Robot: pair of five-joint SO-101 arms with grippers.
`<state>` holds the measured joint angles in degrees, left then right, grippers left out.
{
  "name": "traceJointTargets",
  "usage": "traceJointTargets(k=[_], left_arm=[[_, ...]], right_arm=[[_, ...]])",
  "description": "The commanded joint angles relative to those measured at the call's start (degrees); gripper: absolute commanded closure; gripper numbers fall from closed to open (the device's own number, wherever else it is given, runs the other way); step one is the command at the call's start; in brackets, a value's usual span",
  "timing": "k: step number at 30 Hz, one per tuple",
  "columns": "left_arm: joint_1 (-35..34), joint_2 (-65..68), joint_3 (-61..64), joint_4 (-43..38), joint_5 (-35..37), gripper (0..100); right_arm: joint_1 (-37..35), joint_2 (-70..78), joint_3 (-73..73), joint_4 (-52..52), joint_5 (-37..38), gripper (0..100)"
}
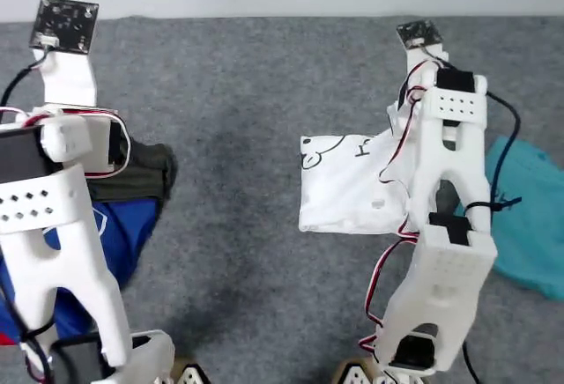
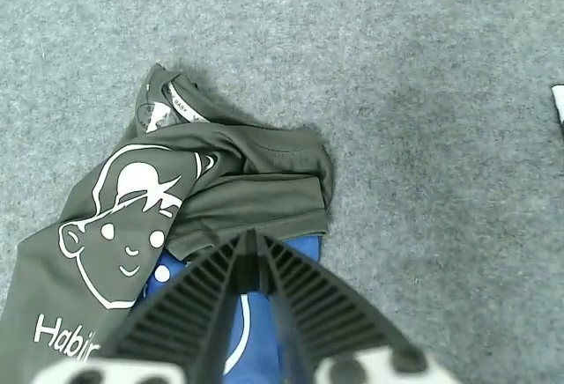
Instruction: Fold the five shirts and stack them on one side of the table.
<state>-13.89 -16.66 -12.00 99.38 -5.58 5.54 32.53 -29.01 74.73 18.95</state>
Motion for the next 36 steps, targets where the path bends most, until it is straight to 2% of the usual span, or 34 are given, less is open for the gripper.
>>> traceJointTargets(k=[1,16,19,24,36], left_arm=[[-0.2,-1.8,0.4,1.1,-0.3,99],[-0.3,-2.5,3.7,1.1,-0.3,99],[-0.3,-2.5,3.7,1.1,-0.3,99],[-0.3,-2.5,3.7,1.1,-0.3,99],[-0.3,-2.0,3.7,1.1,-0.3,99]], right_arm=[[0.6,0.0,-3.3,-2.4,0.5,92.9],[-4.8,-11.9,-2.9,28.4,0.0,92.8],[-3.7,-14.6,1.0,28.4,-2.0,92.0],[-3.1,-18.9,9.9,28.4,-2.7,79.0],[-0.5,-21.4,20.9,28.0,-3.8,79.0]])
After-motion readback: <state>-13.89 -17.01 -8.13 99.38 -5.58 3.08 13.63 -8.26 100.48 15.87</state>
